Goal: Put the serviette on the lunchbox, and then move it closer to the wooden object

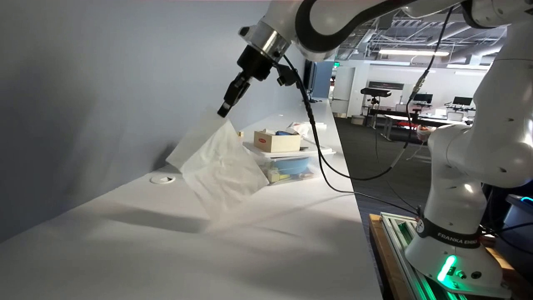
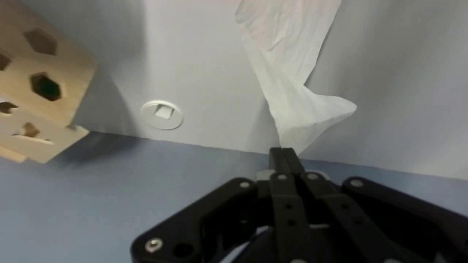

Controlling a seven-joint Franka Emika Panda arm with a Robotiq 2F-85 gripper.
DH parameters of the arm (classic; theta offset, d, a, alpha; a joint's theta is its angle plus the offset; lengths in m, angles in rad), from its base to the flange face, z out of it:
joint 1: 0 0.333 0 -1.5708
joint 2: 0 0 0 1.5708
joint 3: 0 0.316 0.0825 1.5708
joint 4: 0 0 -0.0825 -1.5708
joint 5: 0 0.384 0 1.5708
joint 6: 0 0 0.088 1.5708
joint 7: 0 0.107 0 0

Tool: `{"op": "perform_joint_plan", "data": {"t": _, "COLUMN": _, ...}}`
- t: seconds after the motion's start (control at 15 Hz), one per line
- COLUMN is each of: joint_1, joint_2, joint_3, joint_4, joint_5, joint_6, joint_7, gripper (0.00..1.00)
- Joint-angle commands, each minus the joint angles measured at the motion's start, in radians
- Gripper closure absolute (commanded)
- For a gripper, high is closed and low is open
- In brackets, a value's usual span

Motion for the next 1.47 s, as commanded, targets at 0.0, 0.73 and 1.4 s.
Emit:
{"op": "perform_joint_plan", "data": {"t": 0.0, "joint_1": -0.073, "joint_2": -0.171, "joint_3": -0.041, "joint_4": -0.125, "joint_5": -0.053, "joint_6": 0.042, "joint_7": 0.102, "gripper": 1.0}}
{"op": "perform_joint_plan", "data": {"t": 0.73, "joint_1": -0.336, "joint_2": -0.448, "joint_3": -0.049, "joint_4": -0.352, "joint_5": -0.134, "joint_6": 0.079, "joint_7": 0.347, "gripper": 1.0}}
{"op": "perform_joint_plan", "data": {"t": 1.4, "joint_1": -0.463, "joint_2": -0.304, "joint_3": 0.056, "joint_4": -0.266, "joint_5": -0.152, "joint_6": 0.22, "joint_7": 0.554, "gripper": 1.0}}
